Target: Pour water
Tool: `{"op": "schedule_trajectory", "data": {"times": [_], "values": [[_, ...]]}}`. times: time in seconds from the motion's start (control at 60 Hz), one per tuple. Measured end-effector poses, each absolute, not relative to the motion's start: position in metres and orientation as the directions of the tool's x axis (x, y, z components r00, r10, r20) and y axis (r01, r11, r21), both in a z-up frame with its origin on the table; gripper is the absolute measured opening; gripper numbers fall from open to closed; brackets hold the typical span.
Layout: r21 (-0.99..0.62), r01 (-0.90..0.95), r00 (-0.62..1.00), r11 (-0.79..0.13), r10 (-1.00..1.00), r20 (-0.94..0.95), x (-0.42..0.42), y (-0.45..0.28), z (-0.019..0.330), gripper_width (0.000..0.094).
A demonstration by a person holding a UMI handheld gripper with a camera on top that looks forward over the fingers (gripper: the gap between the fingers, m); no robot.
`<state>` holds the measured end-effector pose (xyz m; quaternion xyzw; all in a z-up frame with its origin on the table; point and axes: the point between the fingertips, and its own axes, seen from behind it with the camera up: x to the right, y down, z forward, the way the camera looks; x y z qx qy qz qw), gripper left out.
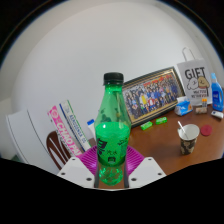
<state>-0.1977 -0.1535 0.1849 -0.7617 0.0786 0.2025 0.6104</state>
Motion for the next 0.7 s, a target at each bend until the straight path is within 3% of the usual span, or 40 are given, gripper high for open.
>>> {"op": "schedule_trajectory", "data": {"times": [0.167, 0.317, 0.517, 0.7], "values": [[-0.662, -0.709, 0.649, -0.245, 0.14, -0.747, -0.167, -0.127, 0.239, 0.0329], [-0.188, -0.941, 0.173, -0.28, 0.077, -0.982, -0.126, -0.103, 0.25, 0.0329], [0.328, -0.907, -0.327, -0.265, -0.051, -0.944, -0.092, -0.081, 0.211, 0.033], [0.534, -0.805, -0.53, -0.259, -0.092, -0.843, -0.08, -0.073, 0.193, 0.0331]]}}
